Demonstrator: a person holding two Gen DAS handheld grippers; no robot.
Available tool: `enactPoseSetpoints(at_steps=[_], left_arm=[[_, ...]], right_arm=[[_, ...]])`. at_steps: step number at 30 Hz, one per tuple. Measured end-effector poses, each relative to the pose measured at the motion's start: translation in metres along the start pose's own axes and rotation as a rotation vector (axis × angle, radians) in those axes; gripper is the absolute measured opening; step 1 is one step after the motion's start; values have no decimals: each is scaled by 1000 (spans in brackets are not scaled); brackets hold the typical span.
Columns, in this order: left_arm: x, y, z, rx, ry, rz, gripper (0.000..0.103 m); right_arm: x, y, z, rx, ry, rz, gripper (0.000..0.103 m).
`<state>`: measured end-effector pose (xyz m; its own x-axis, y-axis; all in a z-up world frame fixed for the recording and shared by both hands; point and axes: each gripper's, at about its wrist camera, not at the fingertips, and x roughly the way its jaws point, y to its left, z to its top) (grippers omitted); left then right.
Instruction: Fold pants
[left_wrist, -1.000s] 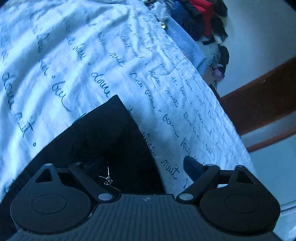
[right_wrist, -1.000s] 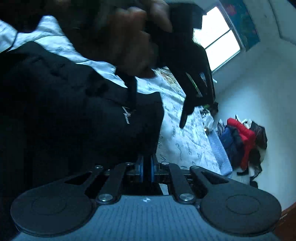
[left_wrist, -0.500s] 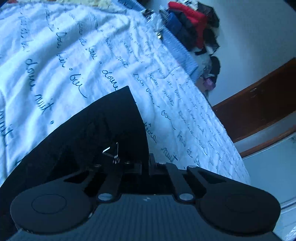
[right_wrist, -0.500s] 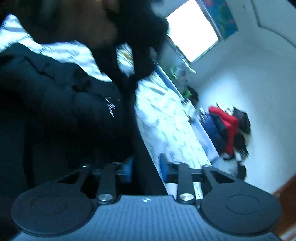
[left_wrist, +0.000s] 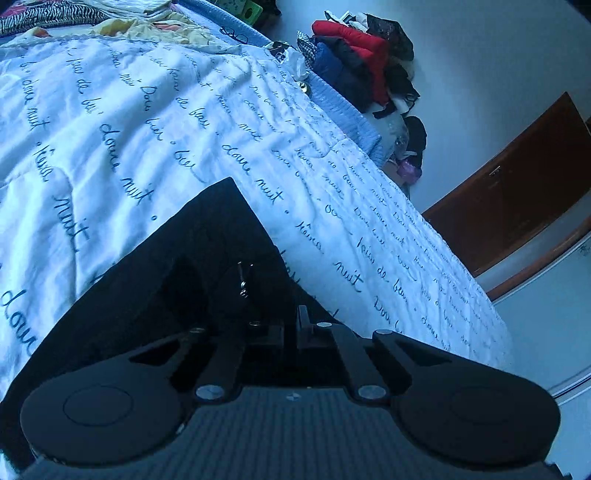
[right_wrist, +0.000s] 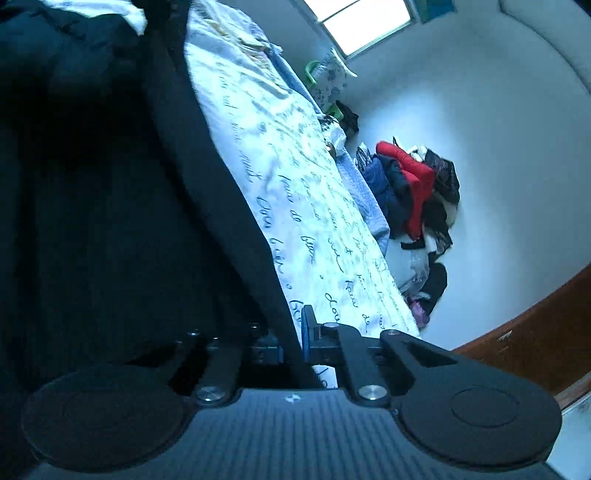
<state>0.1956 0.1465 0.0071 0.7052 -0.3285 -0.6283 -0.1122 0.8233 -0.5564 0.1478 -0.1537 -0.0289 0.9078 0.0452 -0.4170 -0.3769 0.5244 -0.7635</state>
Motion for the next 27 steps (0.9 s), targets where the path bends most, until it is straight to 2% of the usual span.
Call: enactPoseSetpoints(at_steps=[6,13,20,27], left_arm=[[-27,8,-7,27,-11,3,10],[-61,25,-21,60,-2,19,10],[-86,43,-41,74,10,28,10],[-97,48,-61,143,-2,82,10]], right_arm=[[-45,17,2,-17,-30,3,7],[-92,38,10,-42,-65,49,7],[-115,59,11,-27,-60,104,7],[-134,79,11,-40,-58,161,7]])
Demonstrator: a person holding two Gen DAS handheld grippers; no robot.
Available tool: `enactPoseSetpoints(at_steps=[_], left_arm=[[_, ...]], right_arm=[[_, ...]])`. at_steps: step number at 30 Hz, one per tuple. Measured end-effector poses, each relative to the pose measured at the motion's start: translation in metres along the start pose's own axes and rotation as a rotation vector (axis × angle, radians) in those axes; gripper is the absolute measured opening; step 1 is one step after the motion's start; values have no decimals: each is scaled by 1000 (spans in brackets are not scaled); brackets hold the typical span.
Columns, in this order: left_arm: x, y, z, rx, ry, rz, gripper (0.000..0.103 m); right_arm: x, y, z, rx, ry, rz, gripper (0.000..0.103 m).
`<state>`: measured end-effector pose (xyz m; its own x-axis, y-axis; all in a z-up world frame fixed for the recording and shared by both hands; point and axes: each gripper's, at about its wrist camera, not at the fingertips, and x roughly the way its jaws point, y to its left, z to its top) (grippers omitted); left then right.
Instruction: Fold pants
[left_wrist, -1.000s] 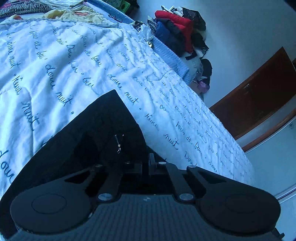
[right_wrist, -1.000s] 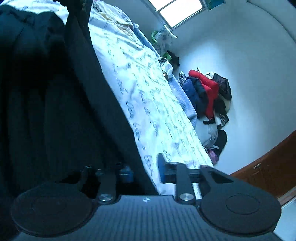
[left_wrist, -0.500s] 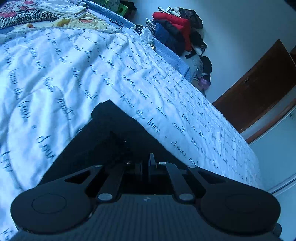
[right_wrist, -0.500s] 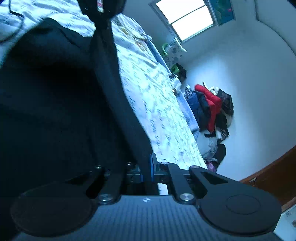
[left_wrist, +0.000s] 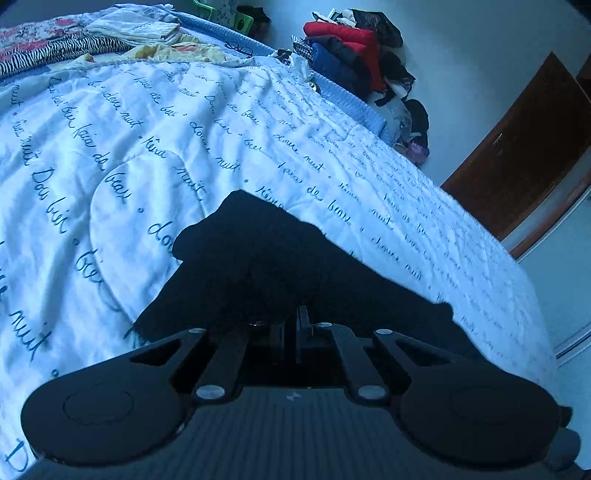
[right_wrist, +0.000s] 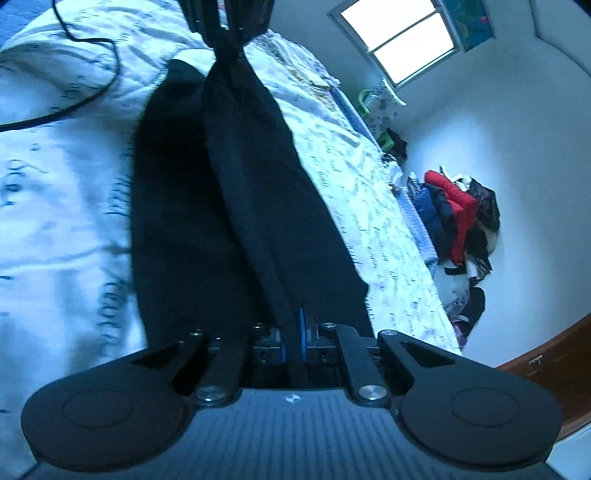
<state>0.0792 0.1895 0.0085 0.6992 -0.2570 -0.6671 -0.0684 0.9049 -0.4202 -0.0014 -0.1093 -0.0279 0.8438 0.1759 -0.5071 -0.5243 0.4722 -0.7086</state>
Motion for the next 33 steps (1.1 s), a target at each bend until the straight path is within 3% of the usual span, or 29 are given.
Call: enactPoseSetpoints(at_steps=[19,33], left_arm=[[3,7,-22,77,27,99,11],[12,-4,-27,121,24,185,13]], right_arm=[[-17,24,5,9,7,106,7],[-29,23,2,154,-2,171,7]])
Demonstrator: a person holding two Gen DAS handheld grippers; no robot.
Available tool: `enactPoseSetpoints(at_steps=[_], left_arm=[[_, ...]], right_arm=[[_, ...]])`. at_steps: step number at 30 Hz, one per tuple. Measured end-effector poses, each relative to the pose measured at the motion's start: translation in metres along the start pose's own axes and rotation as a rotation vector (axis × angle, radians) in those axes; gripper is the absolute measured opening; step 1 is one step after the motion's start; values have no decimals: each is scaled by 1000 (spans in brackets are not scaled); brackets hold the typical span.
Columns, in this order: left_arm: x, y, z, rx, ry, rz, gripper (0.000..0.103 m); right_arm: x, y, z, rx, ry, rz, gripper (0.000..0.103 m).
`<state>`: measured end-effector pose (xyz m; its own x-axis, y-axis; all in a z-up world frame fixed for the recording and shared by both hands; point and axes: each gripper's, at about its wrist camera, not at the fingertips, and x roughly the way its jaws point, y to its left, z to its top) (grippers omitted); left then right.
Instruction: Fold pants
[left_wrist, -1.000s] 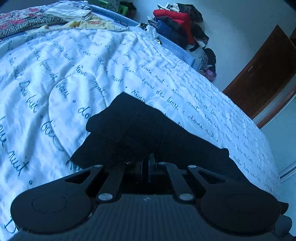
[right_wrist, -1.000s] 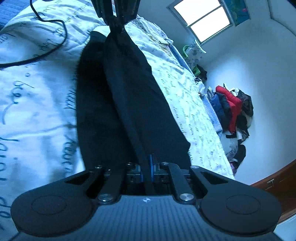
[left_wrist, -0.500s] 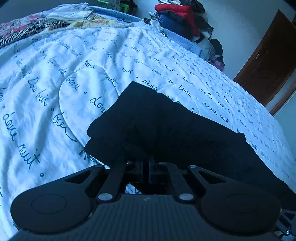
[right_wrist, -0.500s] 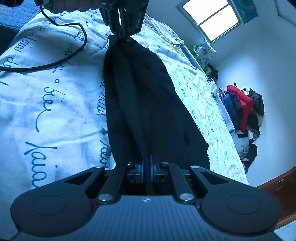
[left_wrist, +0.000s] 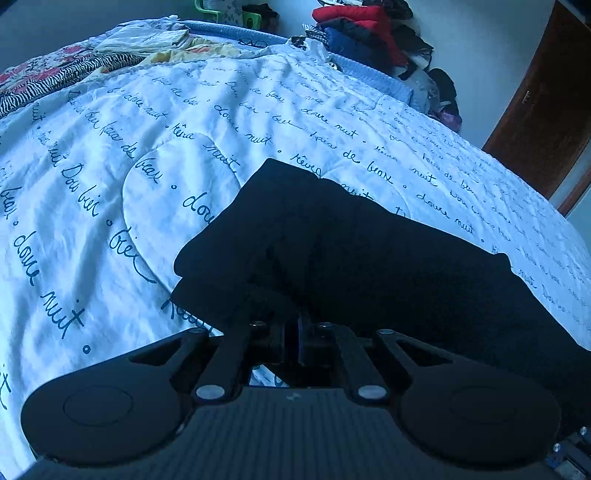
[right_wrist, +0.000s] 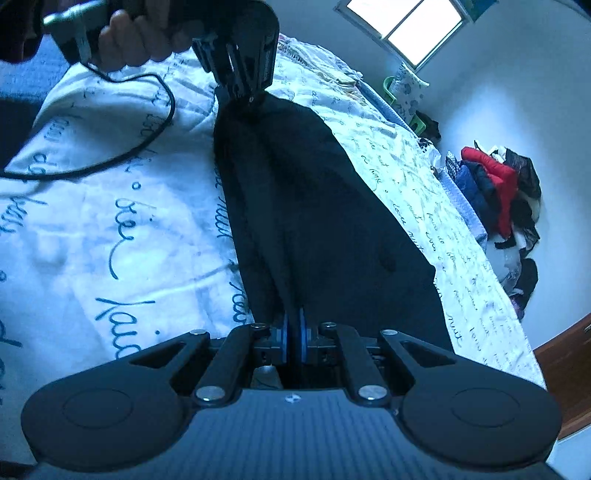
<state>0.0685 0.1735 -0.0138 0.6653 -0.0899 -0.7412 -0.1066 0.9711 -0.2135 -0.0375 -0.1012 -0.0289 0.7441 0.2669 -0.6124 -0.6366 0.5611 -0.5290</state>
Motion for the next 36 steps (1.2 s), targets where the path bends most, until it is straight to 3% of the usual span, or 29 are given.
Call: enactPoseSetpoints(at_steps=[2,5,7,9,11,16,21,24,27,28,31,36], left_arm=[[0,-3,0,19,-1,17,14],[-5,-10,-1,62,-1,50,22],[-11,-11,-1,64,1,53,32],[-19,-13,2,65,9,53,35],[-29,-18,5,80,7,56,36],[-59,-44,5,146,-82,48,41],[-50,-105,-3,287,-49,-120,47],[-30,-147,-21,422,26,-223,54],[-4,-175,-48,539,137,-248,52],[0,-182,-56,560,156,-247,50],[-10,-202,-73,646,108,-293,49],[-29,-232,-88,758,25,-464,64]], right_arm=[[-2,0,-1,31,-7,13,7],[-4,-1,-2,81,-31,7,7],[-5,-4,-6,141,-28,28,7],[-10,-6,-7,162,-27,31,7],[-23,-11,-9,186,-40,82,14],[-67,-50,-43,440,-87,102,15],[-82,-97,-114,827,-47,-14,15],[-80,-104,-152,1001,4,36,15],[-93,-108,-177,1155,-60,68,17],[-97,-111,-187,1214,-79,65,24],[-105,-116,-206,1324,-85,13,49],[-96,-119,-219,1462,-166,92,56]])
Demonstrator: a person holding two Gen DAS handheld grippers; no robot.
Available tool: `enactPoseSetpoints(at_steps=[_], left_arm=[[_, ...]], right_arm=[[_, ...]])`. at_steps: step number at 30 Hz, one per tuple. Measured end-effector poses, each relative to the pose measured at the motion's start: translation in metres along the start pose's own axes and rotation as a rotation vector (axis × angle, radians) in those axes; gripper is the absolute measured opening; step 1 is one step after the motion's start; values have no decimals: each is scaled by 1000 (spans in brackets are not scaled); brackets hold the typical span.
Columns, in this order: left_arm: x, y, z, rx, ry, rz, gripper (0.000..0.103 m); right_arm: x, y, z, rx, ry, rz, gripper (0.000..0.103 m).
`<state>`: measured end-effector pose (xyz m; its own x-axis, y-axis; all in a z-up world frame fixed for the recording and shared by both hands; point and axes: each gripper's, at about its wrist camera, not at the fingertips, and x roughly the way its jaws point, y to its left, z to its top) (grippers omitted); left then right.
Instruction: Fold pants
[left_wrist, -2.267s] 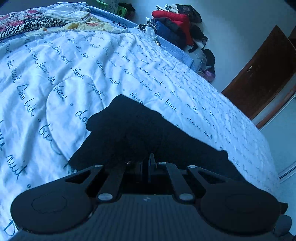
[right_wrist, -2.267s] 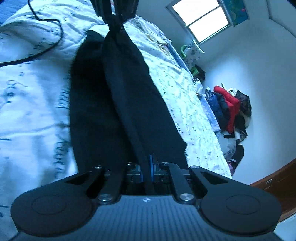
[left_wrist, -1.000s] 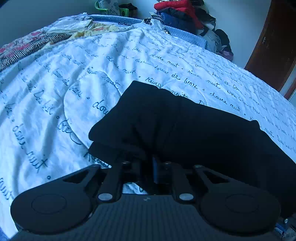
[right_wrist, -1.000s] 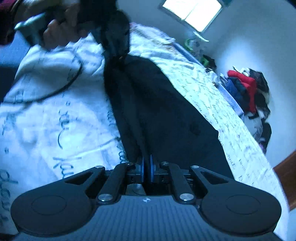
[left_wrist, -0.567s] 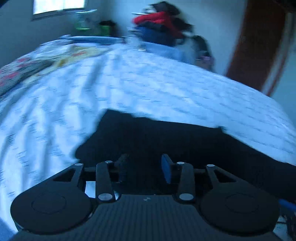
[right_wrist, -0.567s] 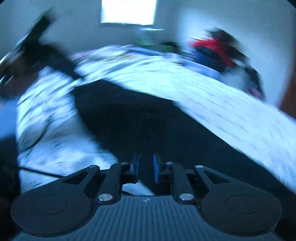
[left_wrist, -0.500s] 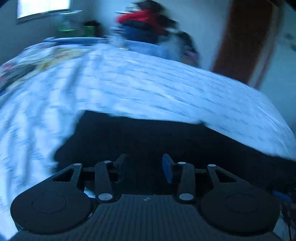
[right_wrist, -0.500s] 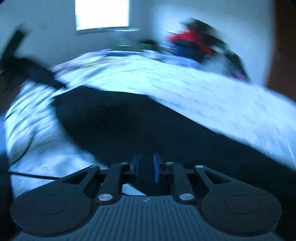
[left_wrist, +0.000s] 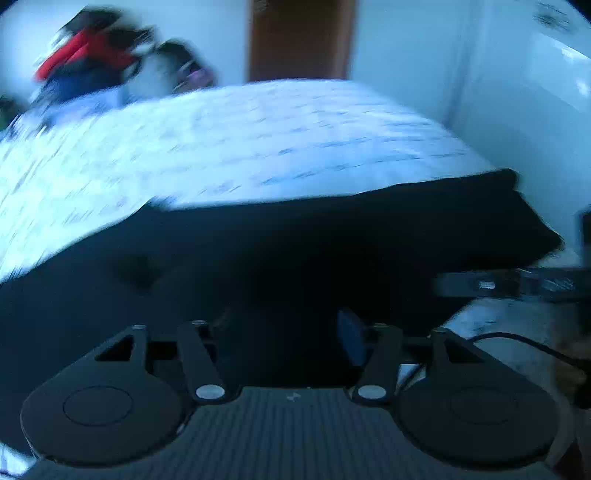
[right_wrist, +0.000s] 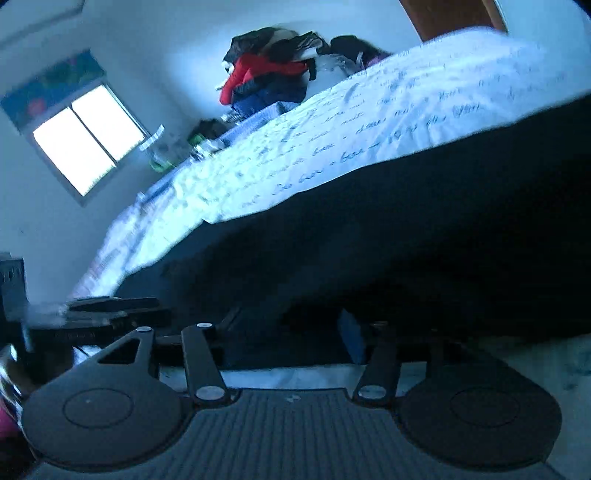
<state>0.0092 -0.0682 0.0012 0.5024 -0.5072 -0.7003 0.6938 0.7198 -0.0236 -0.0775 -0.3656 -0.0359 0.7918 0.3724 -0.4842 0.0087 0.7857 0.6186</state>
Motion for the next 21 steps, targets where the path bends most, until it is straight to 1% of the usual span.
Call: enactPoseSetpoints(at_steps=[1,3,4,5,7,9,10,11,13,14,15,16,17,19,21], left_arm=[[3,-9,1,44,-17,-22,68],[11,-27,1,124,-37,-52,70],[16,-35,0,163,-40,-62,70],[21,-42,0,197,-42,-75,70],[34,-52,0,251,-38,-89,70],[44,-61,-3,289,-44,-66,67],[48,-64,-4,308,-47,-50,63],[53,-67,-5,322,-48,-36,61],[59,-68,-5,325,-46,-40,43],[61,-67,-4,315,-38,-45,38],[61,-64,-4,302,-27,-51,24],[61,-62,-4,290,-24,-48,16],[59,-62,-5,285,-29,-42,16],[59,-59,-5,282,-30,-51,13],[54,-59,-7,283,-36,-64,12]], right_arm=[[6,-4,0,34,-2,28,56],[14,-13,1,112,-6,77,55],[16,-17,2,161,-14,112,51],[17,-20,3,199,-26,148,38],[16,-26,4,266,-52,206,23],[14,-35,4,333,-78,251,18],[14,-37,3,363,-88,271,14],[16,-37,3,390,-94,290,13],[15,-41,1,438,-107,331,13],[15,-42,1,445,-110,337,13],[15,-41,2,440,-112,333,13],[14,-42,2,434,-112,329,13],[13,-42,2,432,-110,326,13],[13,-42,0,430,-102,319,13],[9,-41,-3,424,-90,306,13]])
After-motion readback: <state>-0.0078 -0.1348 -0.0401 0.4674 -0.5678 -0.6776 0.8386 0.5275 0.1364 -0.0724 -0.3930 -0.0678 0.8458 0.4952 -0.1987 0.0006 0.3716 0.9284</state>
